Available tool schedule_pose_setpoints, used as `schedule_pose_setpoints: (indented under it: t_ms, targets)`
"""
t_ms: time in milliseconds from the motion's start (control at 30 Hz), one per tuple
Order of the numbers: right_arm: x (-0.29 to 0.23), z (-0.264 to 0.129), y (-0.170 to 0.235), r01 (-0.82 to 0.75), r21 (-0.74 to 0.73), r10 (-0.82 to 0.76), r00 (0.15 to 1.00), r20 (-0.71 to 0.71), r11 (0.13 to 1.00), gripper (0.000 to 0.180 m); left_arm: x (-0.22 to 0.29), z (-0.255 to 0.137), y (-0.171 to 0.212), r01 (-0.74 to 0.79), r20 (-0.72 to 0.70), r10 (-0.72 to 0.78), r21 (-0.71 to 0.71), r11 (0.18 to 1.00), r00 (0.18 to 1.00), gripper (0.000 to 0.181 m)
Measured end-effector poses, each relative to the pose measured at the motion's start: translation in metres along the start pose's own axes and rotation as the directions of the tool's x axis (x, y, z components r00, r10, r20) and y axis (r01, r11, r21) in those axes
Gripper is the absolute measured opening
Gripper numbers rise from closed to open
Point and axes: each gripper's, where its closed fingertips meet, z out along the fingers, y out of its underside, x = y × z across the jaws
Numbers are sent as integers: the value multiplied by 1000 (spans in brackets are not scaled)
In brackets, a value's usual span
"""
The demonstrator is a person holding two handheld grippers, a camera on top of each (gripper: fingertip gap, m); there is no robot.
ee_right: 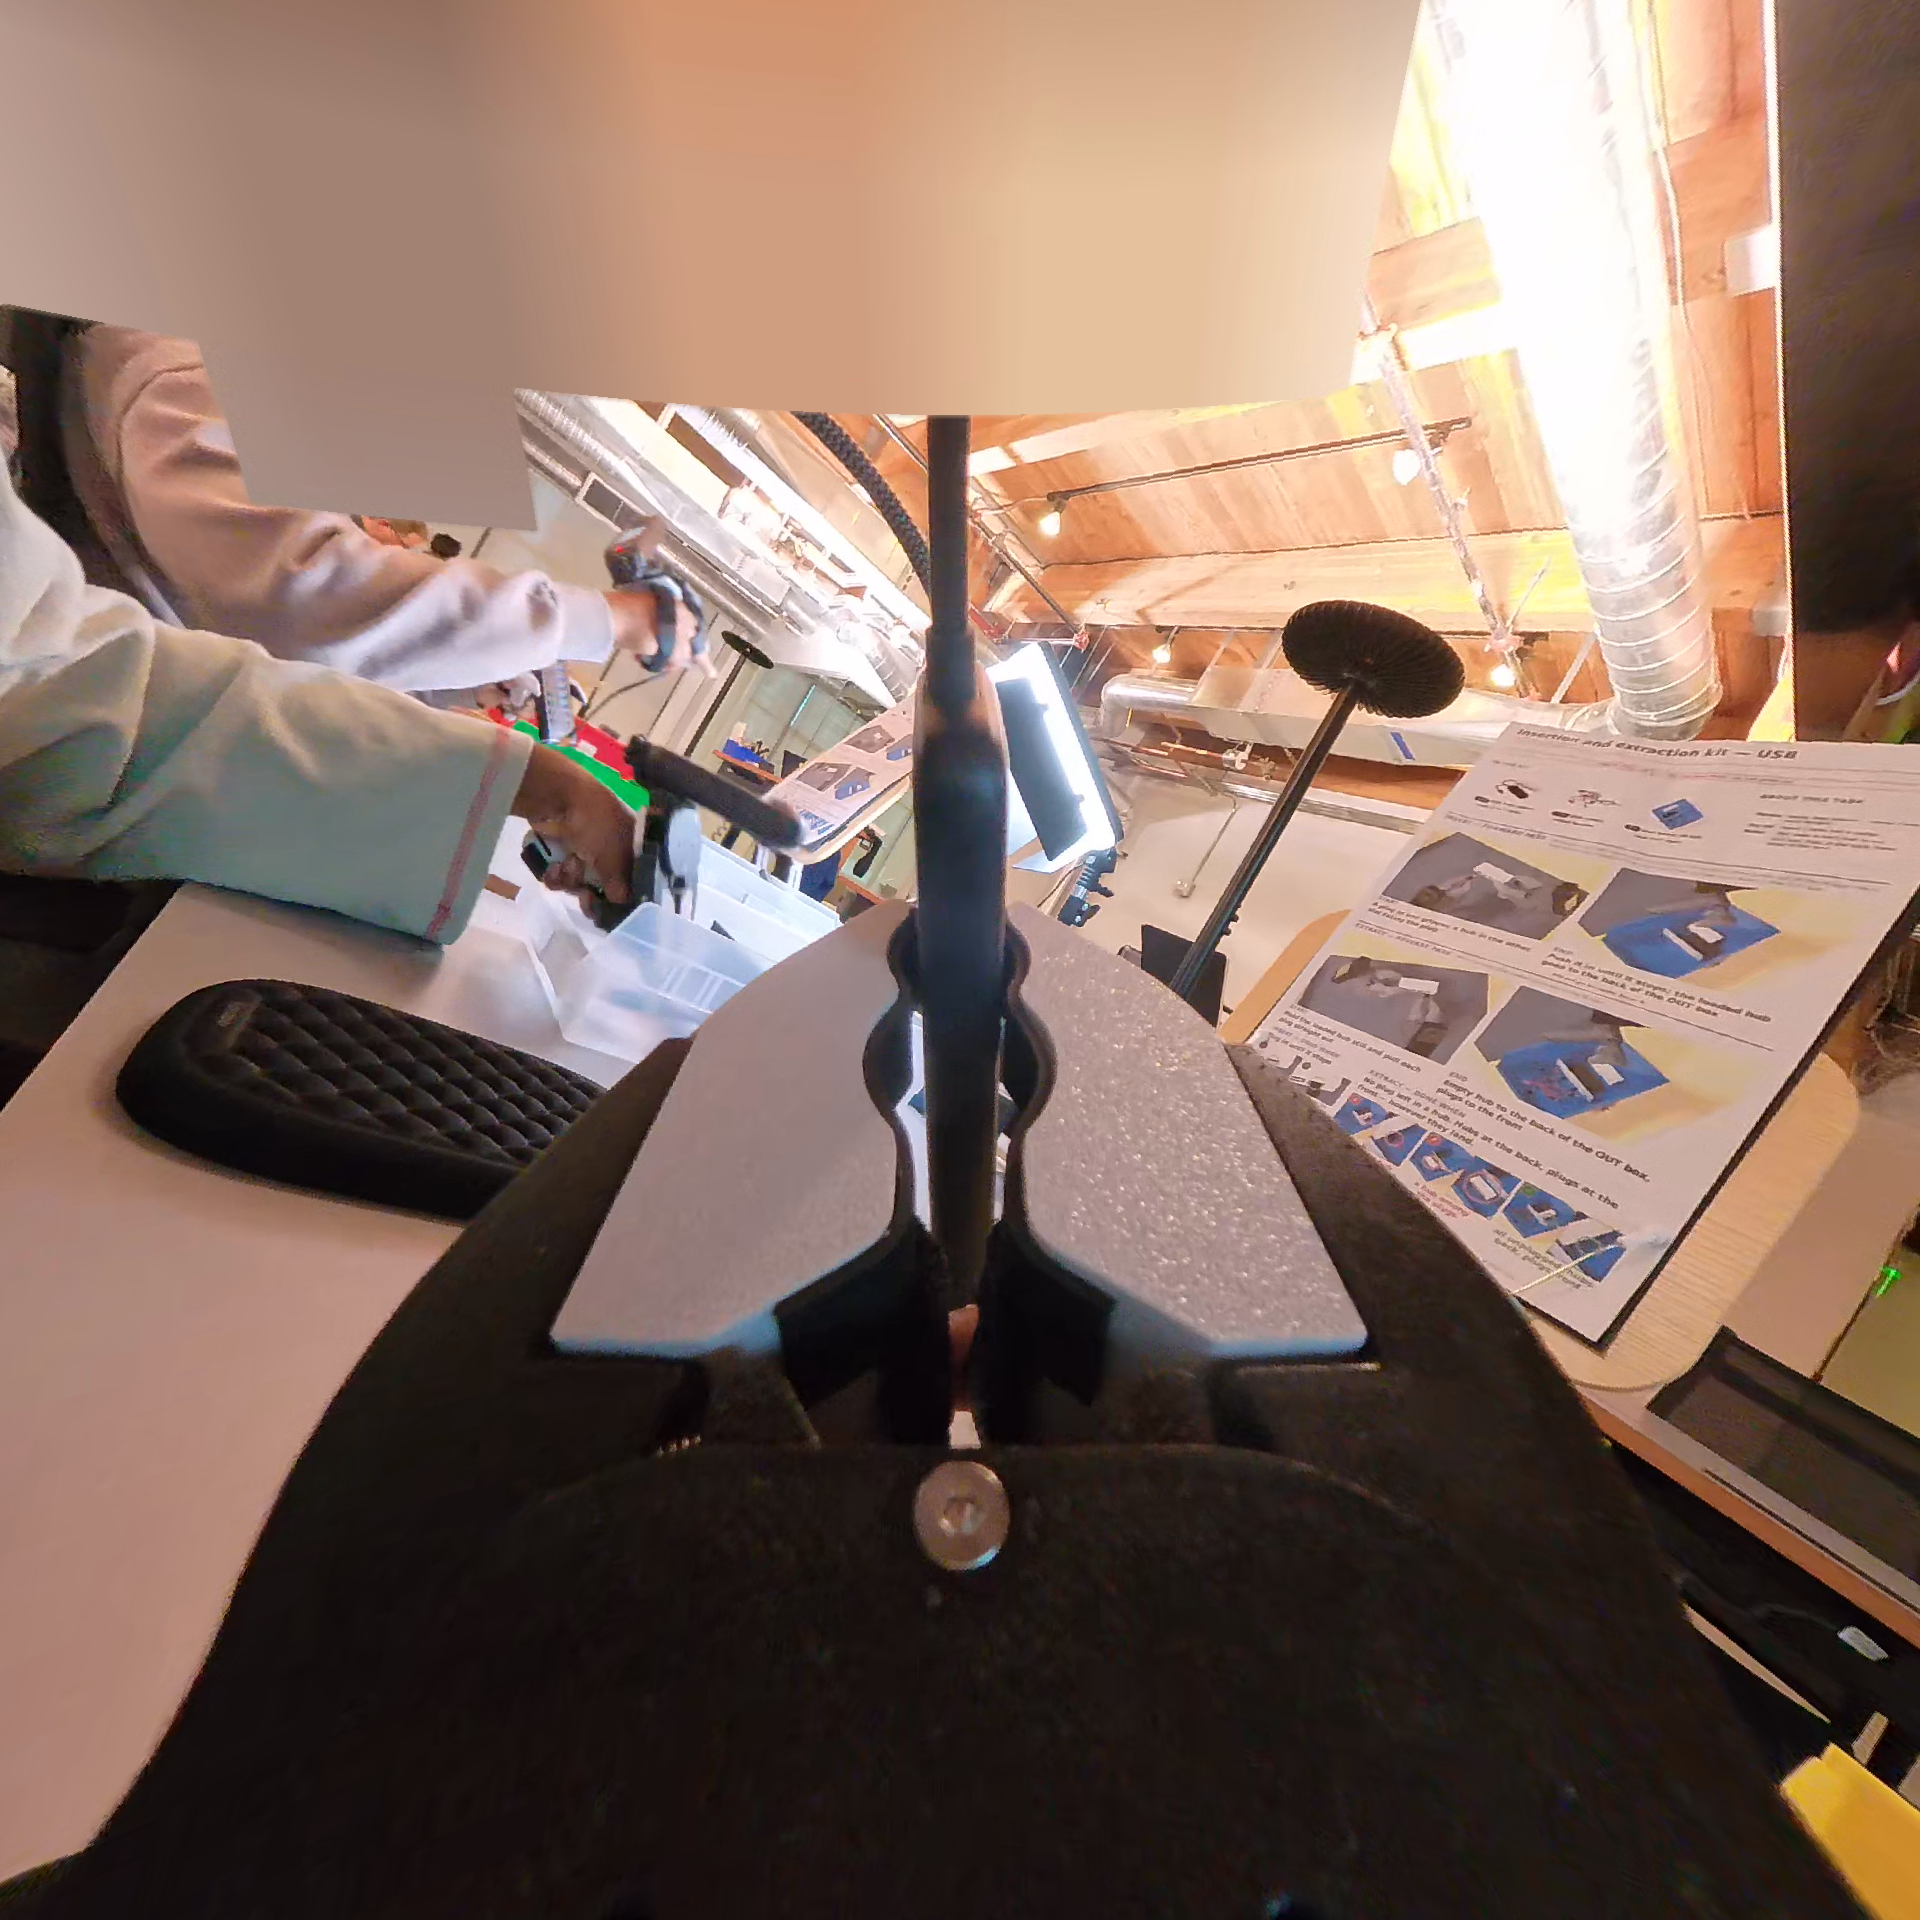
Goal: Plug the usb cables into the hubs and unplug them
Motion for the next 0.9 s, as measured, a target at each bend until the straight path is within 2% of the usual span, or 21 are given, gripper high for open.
schedule_pose_setpoints:
  t_ms: [33,100,133,200,267,333,400,467,533,567,600,667,733,800,900]
  targets:
    - [0,0,0,0,0,0,1000,-1,1000,12,-3,-11,-8,41,3,-41,86,995,999,8]
    - [0,0,0,-3,0,3,1000,0,1000,12,-10,-42,-28,101,18,-110,289,952,994,7]
    - [0,0,1,-2,-1,2,1000,2,1000,12,-11,-64,-40,129,12,-147,413,901,989,7]
    - [-1,0,1,0,-1,0,1000,6,1000,12,-4,-112,-63,157,-45,-167,642,751,985,7]
    - [-2,1,1,0,-2,0,1000,9,1000,12,20,-157,-79,174,-136,-109,789,589,985,7]
    - [-2,1,1,0,0,0,1000,8,1000,12,58,-199,-90,228,-261,20,873,430,965,7]
    - [-1,1,-1,-3,7,3,1000,4,1000,12,101,-239,-96,324,-379,198,910,260,904,7]
    - [-1,0,-2,-6,17,6,1000,0,1000,12,137,-270,-98,446,-447,360,890,90,819,7]
    - [0,0,-4,-7,26,7,1000,-4,1000,12,161,-277,-100,573,-497,455,819,-36,739,7]
    - [0,0,-4,-7,30,7,1000,-7,1000,12,170,-271,-103,640,-539,476,766,-67,695,7]
    - [1,-1,-5,-7,34,7,1000,-9,999,12,178,-259,-108,703,-592,491,709,-61,640,7]
    - [2,-2,-7,-5,39,6,1000,-14,999,12,192,-224,-119,804,-706,486,594,9,516,7]
    - [3,-3,-7,-2,38,2,1000,-17,999,12,207,-185,-129,852,-789,429,517,80,439,7]
    - [4,-3,-7,3,31,-2,1000,-18,1000,12,218,-160,-130,854,-814,371,511,92,447,7]
    - [4,-5,-4,-1,21,1,1000,-18,1000,12,223,-137,-124,787,-778,270,609,102,567,7]
